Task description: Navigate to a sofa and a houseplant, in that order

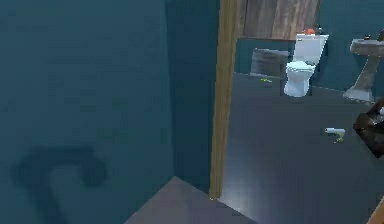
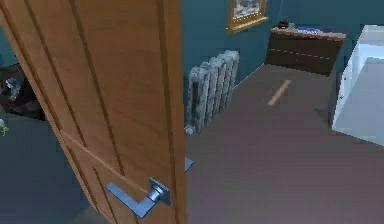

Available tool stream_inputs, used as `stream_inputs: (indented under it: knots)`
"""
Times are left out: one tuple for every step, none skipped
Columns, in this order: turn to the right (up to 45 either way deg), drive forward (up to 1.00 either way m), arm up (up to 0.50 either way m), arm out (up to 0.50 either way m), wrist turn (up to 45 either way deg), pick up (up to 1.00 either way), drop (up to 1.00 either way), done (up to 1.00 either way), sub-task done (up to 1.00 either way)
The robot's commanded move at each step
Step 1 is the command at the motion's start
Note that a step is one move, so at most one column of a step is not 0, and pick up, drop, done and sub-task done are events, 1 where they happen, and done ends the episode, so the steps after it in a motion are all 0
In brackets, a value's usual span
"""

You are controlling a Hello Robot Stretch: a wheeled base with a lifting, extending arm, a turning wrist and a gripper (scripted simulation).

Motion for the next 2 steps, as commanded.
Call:
stream_inputs:
  knots:
    - [0.0,0.10,0.00,0.00,0.0,0.00,0.00,0.00,0.00]
    - [33.0,0.00,0.00,0.00,0.0,0.00,0.00,0.00,0.00]
